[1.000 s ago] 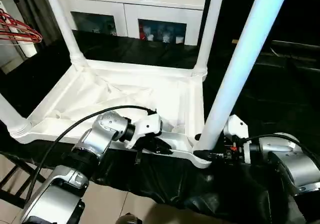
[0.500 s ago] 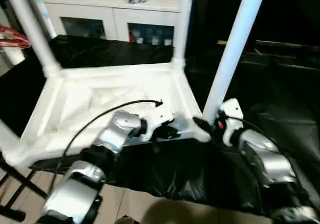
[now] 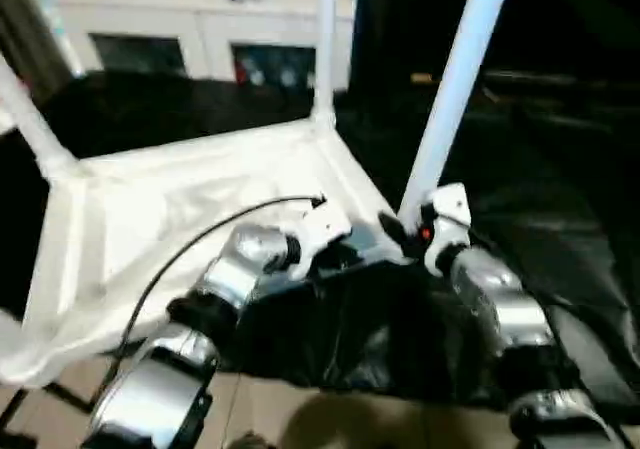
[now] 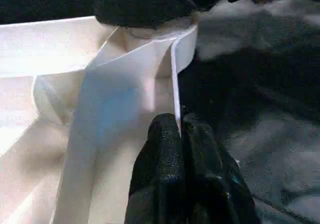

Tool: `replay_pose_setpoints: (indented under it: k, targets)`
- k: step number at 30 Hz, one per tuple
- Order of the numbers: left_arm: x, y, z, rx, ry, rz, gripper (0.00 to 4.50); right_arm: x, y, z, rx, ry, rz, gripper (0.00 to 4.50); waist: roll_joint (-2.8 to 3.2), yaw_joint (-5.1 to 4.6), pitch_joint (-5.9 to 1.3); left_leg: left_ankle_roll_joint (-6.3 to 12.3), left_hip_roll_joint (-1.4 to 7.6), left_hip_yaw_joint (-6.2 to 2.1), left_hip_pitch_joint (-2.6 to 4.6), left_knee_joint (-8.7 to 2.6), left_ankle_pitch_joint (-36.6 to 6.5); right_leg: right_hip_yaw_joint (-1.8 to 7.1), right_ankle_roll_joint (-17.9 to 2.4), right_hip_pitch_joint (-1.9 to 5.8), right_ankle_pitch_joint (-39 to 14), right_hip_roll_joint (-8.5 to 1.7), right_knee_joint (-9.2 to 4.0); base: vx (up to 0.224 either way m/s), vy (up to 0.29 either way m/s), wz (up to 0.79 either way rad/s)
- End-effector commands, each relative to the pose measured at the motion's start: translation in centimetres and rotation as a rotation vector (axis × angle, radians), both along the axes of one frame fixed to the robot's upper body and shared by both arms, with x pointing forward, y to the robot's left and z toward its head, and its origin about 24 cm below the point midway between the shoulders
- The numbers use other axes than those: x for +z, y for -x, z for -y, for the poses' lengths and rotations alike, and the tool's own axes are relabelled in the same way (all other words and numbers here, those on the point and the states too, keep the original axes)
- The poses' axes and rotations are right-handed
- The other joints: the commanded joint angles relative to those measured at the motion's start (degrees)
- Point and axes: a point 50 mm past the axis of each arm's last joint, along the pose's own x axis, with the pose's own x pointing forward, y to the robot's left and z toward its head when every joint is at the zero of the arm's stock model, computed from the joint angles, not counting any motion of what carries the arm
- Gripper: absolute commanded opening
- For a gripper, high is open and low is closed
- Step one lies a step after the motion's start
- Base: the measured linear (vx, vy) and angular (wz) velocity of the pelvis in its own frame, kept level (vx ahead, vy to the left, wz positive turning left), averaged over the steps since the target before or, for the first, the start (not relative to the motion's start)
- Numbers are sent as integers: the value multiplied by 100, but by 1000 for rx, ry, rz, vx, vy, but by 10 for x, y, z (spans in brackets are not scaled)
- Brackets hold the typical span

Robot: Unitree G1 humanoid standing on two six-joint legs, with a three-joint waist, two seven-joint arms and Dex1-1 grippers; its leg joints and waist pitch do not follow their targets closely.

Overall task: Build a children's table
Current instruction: Rotate leg to tighten

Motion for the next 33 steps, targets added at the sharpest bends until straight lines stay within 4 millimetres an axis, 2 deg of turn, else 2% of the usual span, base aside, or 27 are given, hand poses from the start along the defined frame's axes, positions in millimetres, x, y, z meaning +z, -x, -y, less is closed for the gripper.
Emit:
replay_pose_setpoints:
  k: [1, 2, 3, 4, 5, 7, 8, 9, 10, 11, 12, 13, 14, 15, 18, 20, 22, 24, 26, 28, 33]
  targets:
    - [26, 3, 25, -155, 84, 102, 0, -15, 18, -31, 253, -6, -82, 308, -14, -18, -345, -85, 262, -98, 80, -600, -2813, 294, -685, 223, -1989, -291, -385, 0, 0, 0]
    - [26, 4, 22, -174, 80, 99, 0, -15, 22, -27, 300, 3, -90, 308, -30, -10, -348, -31, 236, -51, 96, -580, -2646, 328, -796, 206, -2111, -310, -386, 0, 0, 0]
    - [26, 4, 17, -191, 75, 96, 0, -15, 26, -21, 359, 12, -102, 308, -37, 5, -352, 15, 229, -27, 96, -569, -2527, 340, -817, 211, -2140, -315, -394, 0, 0, 0]
    - [26, 4, 17, -192, 74, 95, 0, -15, 27, -20, 369, 13, -103, 308, -49, 28, -369, 101, 249, 20, 84, -558, -2194, 403, -924, 191, -1961, -310, -353, 0, 0, 0]
    - [27, 4, 15, -198, 70, 94, 0, -15, 30, -18, 405, 22, -107, 308, -62, 30, -363, 119, 244, 38, 68, -559, -2125, 417, -957, 191, -1949, -302, -343, 0, 0, 0]
    - [27, 4, 8, -227, 57, 82, 0, -13, 39, -9, 512, 48, -124, 308, -94, 75, -355, 149, 231, 88, 111, -533, -2046, 466, -973, 146, -2178, -299, -350, 0, 0, 0]
    - [27, 5, 5, -239, 52, 78, 0, -13, 42, -7, 549, 55, -133, 308, -94, 117, -381, 218, 247, 106, 110, -518, -1813, 506, -1044, 169, -1952, -300, -304, 62, -26, 14]
    - [27, 5, 3, -250, 47, 73, 0, -12, 45, -4, 582, 59, -142, 308, -88, 139, -391, 283, 273, 116, 66, -518, -1641, 519, -1127, 187, -1739, -286, -249, 65, -29, 9]
    - [27, 5, 2, -257, 44, 69, 0, -11, 46, -1, 606, 60, -147, 308, -89, 144, -388, 285, 269, 123, 55, -513, -1609, 526, -1147, 177, -1714, -280, -239, 65, -29, 9]
    - [28, 5, -2, -268, 40, 63, 0, -9, 51, 2, 659, 59, -162, 308, -100, 164, -382, 272, 263, 136, 73, -501, -1646, 542, -1182, 150, -1774, -281, -240, 59, -35, 9]
    - [28, 5, -3, -273, 39, 61, 0, -8, 53, 3, 685, 57, -168, 308, -104, 189, -414, 287, 264, 147, 99, -481, -1546, 555, -1241, 159, -1657, -282, -207, 65, -35, 12]
    - [28, 5, -6, -282, 33, 55, 0, -6, 56, 5, 727, 57, -179, 308, -116, 199, -424, 317, 265, 156, 91, -476, -1429, 563, -1281, 165, -1508, -273, -188, 65, -35, 12]
    - [28, 5, -7, -286, 30, 52, 0, -6, 58, 6, 741, 57, -185, 308, -110, 231, -447, 386, 268, 159, 70, -457, -1160, 568, -1368, 187, -1170, -259, -134, 65, -27, 8]
    - [28, 5, -8, -292, 25, 48, 0, -5, 60, 7, 764, 56, -193, 308, -114, 252, -457, 465, 268, 150, 13, -434, -898, 574, -1437, 214, -836, -247, -69, 0, 0, 0]
    - [28, 5, -13, -299, 19, 40, 0, -4, 64, 9, 813, 66, -211, 308, -116, 305, -493, 579, 253, 145, -39, -374, -539, 578, -1528, 216, -384, -245, 19, 0, 0, 0]
    - [29, 4, -16, -303, 15, 38, 0, -4, 65, 9, 836, 81, -216, 294, -121, 310, -497, 632, 242, 155, -38, -360, -498, 573, -1579, 210, -250, -227, 32, 0, 0, 0]
    - [30, 3, -17, -301, 13, 38, 0, -5, 65, 9, 836, 88, -216, 294, -112, 305, -475, 581, 244, 156, -38, -385, -716, 569, -1524, 206, -551, -232, -10, 0, 0, 0]
    - [30, 2, -18, -300, 11, 38, 0, -5, 65, 8, 835, 89, -214, 268, -108, 304, -455, 424, 253, 154, -8, -419, -1019, 576, -1392, 195, -1068, -243, -73, 0, 0, 0]
    - [31, 1, -19, -293, 9, 42, 0, -5, 64, 7, 828, 83, -208, 261, -106, 304, -446, 324, 253, 151, 7, -437, -1181, 584, -1311, 186, -1316, -242, -104, 0, 0, 0]
    - [31, 0, -19, -293, 10, 42, 0, -5, 65, 6, 831, 79, -209, 241, -107, 303, -441, 270, 255, 146, 9, -451, -1240, 590, -1261, 184, -1403, -241, -115, 0, 0, 0]
    - [31, 0, -20, -289, 10, 41, 0, -5, 66, 5, 835, 74, -210, 206, -105, 302, -452, 270, 252, 136, -18, -448, -1142, 586, -1228, 200, -1323, -243, -101, 0, 0, 0]
